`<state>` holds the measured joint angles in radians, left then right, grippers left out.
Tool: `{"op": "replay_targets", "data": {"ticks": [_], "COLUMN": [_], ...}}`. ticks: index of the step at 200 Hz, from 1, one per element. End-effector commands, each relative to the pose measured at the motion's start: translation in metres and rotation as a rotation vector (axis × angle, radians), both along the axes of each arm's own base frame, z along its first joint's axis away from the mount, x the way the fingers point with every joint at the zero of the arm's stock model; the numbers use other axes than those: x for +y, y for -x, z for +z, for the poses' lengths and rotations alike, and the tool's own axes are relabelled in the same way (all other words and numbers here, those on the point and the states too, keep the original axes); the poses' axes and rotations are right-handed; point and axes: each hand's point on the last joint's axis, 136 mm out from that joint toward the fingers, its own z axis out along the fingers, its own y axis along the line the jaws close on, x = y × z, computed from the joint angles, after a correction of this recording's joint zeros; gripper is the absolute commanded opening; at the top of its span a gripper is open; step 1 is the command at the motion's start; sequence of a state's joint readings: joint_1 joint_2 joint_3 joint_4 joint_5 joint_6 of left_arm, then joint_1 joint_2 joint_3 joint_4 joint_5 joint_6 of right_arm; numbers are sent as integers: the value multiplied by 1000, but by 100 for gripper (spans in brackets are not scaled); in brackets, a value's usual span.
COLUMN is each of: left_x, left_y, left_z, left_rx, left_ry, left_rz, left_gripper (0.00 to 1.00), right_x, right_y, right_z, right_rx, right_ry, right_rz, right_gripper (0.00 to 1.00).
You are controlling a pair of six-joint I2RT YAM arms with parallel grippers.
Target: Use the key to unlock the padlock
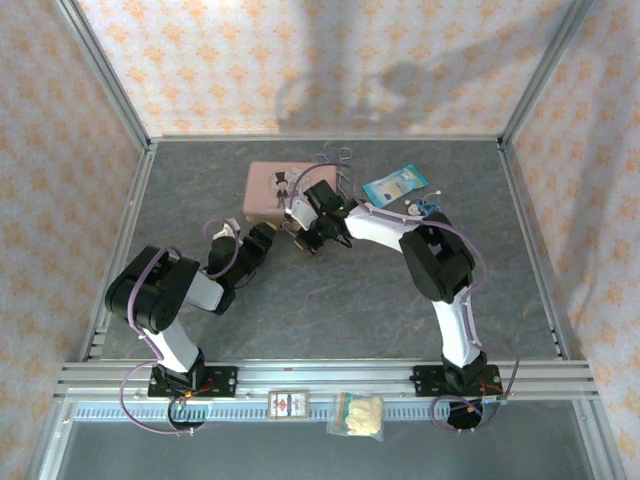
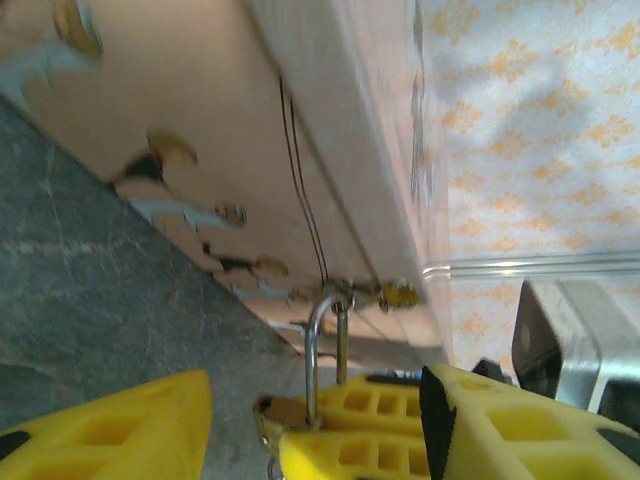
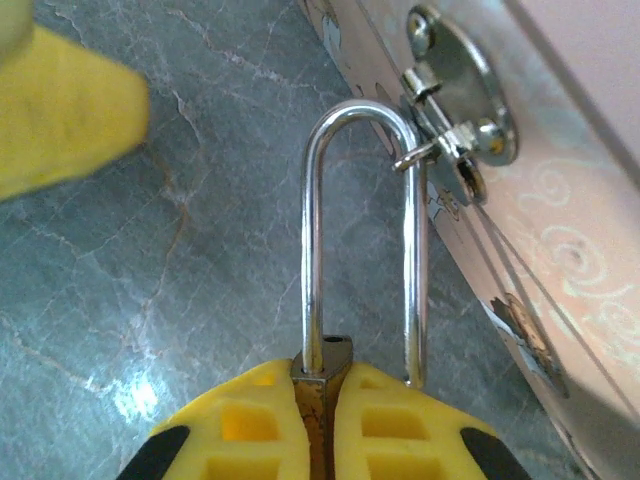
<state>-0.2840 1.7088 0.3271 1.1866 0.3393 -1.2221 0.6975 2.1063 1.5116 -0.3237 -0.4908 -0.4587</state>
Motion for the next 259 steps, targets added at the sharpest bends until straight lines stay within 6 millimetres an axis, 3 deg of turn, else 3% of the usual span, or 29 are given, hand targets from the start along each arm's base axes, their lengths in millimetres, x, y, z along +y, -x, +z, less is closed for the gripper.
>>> {"op": "replay_targets", "data": {"ticks": [1,45,65,70,88,123,157,191,220,238,259], "left_x": [-7,-18,-20,-20,-21,-22,-21,-20,-19,-17,-16], "left_y": [-10,-25,-30,-31,-35,-42,-42,-42,-41,-40,-40], "left_z": [16,4,13,1,-2,-6,-10,-12,-14,-14,-14], "left_rx": [-72,-65,-100,-77,-76,-75,-67,-61,-58,-57,-57], "left_ry": [57,102,114,102,93,90,80,74,67,65,64], "left_rz": [19,55,69,73,82,91,96,101,107,113,120], "left_gripper": [50,41,39,39,37,24,0,0,0,0,0], "right_x": [3,8,10,11,12,11,11,13,7,-5,-25], "right_y": [2,9,12,13,14,14,11,11,16,16,2], "right_z": [-3,6,8,8,8,9,14,33,51,67,93], "right_rx": [5,20,33,35,42,48,49,46,61,41,-11], "right_ry": [14,-37,-54,-59,-70,-77,-99,-160,-201,-229,-289], "right_rz": [35,54,61,65,69,66,48,-9,-74,-138,-293], "right_gripper": [0,0,0,0,0,0,0,0,41,47,52]}}
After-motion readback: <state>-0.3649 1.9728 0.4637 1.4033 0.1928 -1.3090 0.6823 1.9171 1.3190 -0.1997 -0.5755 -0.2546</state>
